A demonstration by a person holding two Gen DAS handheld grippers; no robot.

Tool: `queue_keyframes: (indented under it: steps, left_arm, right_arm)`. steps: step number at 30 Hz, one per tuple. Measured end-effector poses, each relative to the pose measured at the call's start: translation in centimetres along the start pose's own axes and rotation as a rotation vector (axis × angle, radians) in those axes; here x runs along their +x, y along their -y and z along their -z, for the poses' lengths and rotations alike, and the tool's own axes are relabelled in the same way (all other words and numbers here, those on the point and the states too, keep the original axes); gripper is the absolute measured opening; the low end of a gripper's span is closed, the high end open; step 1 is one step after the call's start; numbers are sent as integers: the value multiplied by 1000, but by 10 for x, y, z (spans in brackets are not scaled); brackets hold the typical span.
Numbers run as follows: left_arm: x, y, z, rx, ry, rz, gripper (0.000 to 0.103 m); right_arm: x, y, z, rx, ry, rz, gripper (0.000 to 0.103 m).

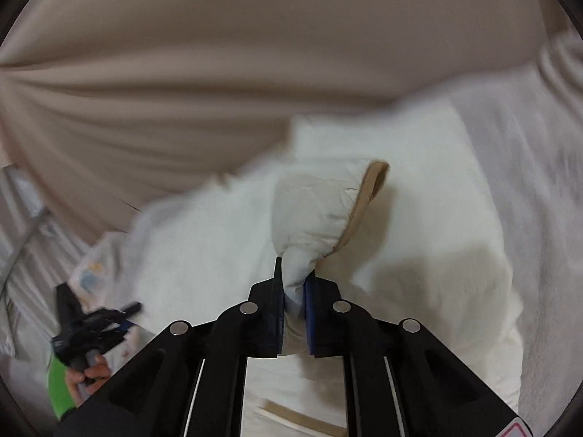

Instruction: Fold large clothes

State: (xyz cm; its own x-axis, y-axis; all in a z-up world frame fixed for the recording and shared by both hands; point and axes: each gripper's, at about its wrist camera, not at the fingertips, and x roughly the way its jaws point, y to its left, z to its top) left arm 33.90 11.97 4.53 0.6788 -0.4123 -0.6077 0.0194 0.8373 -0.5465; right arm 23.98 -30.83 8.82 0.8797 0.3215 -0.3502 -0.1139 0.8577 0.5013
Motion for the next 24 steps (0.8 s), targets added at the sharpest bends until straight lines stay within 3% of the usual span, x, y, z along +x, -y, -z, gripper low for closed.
queue_keyframes:
  steps: [2, 3, 5, 6, 8, 9, 10, 11, 12, 13, 15, 19, 22, 23, 24]
  left_arm:
    - [-6, 6, 3, 49, 39, -22, 20]
    - [0, 10, 7, 79, 32, -29, 20]
    - [27, 15, 16, 128, -40, -102, 20]
    - [44, 16, 24, 156, -85, -121, 24]
    - [42, 9, 32, 150, -66, -127, 25]
    - [35, 8, 33, 152, -64, -118, 30]
    - [23, 5, 34, 148, -72, -106, 42]
    - [11, 0, 35, 137, -77, -94, 50]
    - [-4, -6, 37, 126, -79, -80, 64]
    - [-17, -12, 40, 124, -82, -79, 78]
    - [-48, -27, 54, 142, -108, -92, 86]
    - [-83, -61, 95, 174, -231, -95, 89]
    - [-93, -78, 134, 137, -327, -30, 88]
    - [-97, -78, 142, 147, -324, -26, 87]
    - [-101, -75, 148, 188, -303, -50, 77]
  right_arm:
    - [-19, 2, -4, -9, 81, -35, 8]
    - [-10, 13, -2, -2, 52, 23, 8]
    - [43, 49, 16, 21, -158, 214, 8]
    - [58, 62, 25, 41, -218, 234, 9]
    - [48, 68, 29, 99, -185, 197, 10]
    - [37, 64, 27, 109, -166, 196, 23]
    - [21, 58, 26, 103, -142, 206, 36]
    - [4, 55, 27, 88, -126, 209, 43]
    - [-16, 49, 32, 63, -120, 213, 53]
    - [-35, 45, 40, 36, -137, 228, 59]
    - [-71, 46, 63, -5, -203, 246, 64]
    - [-141, 65, 128, 8, -323, 274, 70]
    - [-177, 73, 173, 36, -378, 270, 71]
    - [-183, 75, 183, 51, -389, 260, 71]
    - [-185, 74, 189, 57, -389, 258, 71]
